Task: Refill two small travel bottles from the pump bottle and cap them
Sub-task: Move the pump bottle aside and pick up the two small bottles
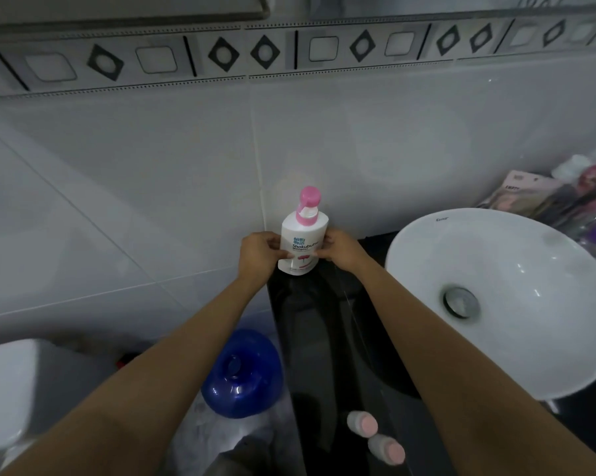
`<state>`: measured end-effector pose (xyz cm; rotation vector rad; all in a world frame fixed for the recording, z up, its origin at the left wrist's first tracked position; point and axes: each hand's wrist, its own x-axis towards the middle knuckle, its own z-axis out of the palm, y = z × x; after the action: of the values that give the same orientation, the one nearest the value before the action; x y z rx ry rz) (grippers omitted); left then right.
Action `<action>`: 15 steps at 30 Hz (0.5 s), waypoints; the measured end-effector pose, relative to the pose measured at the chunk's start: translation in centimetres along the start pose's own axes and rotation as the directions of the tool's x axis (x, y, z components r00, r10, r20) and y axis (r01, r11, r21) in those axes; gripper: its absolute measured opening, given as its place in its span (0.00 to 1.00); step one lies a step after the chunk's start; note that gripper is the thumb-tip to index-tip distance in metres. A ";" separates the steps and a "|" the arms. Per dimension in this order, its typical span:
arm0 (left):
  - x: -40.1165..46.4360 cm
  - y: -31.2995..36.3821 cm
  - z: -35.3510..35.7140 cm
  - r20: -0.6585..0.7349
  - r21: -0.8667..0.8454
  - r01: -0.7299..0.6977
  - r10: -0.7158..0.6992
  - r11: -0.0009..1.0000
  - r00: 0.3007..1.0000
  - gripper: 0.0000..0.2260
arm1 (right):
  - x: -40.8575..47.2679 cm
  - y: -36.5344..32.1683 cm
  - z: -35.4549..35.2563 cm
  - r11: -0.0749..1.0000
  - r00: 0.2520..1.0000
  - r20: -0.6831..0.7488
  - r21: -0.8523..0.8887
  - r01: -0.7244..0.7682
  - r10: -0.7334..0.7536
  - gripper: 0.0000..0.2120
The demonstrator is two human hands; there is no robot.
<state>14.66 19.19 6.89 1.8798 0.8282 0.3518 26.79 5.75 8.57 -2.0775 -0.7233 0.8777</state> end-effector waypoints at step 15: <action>-1.3 -1.2 0.2 -0.057 0.018 -0.019 0.020 1.000 0.998 0.22 | -2.3 -0.2 0.8 0.993 0.986 -0.128 0.066 -0.099 0.107 0.21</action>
<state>13.35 18.48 5.93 1.9025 0.8544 0.4133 24.74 4.56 9.17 -2.1121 -0.5173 0.7998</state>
